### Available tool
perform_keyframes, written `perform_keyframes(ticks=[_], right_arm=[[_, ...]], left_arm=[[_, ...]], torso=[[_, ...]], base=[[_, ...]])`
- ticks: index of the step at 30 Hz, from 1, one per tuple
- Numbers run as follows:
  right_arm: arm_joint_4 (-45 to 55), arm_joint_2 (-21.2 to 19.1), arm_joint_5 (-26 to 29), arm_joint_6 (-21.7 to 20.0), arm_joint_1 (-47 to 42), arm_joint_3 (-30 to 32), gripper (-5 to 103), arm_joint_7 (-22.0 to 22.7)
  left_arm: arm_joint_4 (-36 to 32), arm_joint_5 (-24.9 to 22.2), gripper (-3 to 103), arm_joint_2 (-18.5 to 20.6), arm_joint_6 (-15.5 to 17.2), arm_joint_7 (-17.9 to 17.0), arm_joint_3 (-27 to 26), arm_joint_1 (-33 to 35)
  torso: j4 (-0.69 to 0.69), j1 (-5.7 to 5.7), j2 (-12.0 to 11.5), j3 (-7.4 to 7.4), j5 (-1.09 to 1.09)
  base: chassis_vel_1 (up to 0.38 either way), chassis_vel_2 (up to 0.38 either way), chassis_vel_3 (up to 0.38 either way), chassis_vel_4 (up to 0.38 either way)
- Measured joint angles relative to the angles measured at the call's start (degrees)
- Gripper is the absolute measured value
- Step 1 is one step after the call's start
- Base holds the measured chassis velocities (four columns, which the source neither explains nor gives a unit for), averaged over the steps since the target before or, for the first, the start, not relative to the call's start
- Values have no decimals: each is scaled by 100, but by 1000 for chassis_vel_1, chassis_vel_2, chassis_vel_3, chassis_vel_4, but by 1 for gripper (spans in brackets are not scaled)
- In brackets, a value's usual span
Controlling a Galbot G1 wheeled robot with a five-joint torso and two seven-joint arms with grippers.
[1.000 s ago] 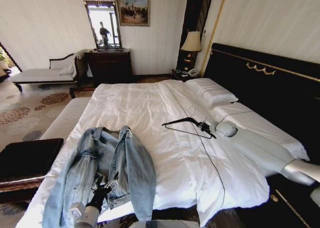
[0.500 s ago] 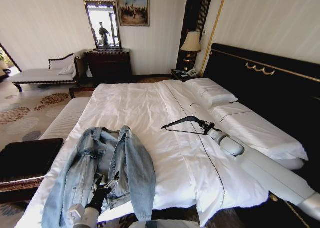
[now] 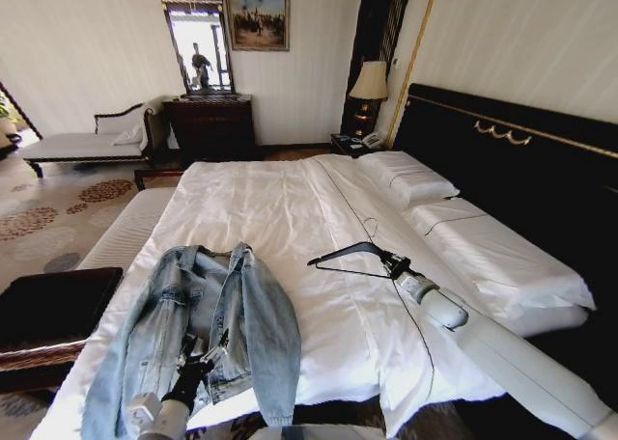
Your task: Pick up the clothes from the bed and hang them on the clothes hanger.
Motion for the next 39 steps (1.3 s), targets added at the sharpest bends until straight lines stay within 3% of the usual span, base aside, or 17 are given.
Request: perform_keyframes(ticks=[19, 28, 39], right_arm=[[141, 137, -43, 40, -248, 278, 21, 92], [334, 148, -50, -3, -393, 374, 21, 132], [453, 145, -49, -35, -501, 474, 21, 175]], left_arm=[[-64, -10, 100, 53, 120, -73, -9, -76], [-45, -9, 100, 1, 121, -74, 12, -76], [-94, 60, 100, -53, 121, -76, 20, -21]], torso=[[2, 0, 0, 0, -3], [-2, 1, -1, 1, 5], [1, 0, -1, 0, -1]], base=[[162, 159, -151, -151], [20, 18, -23, -15], [27, 25, -20, -25]])
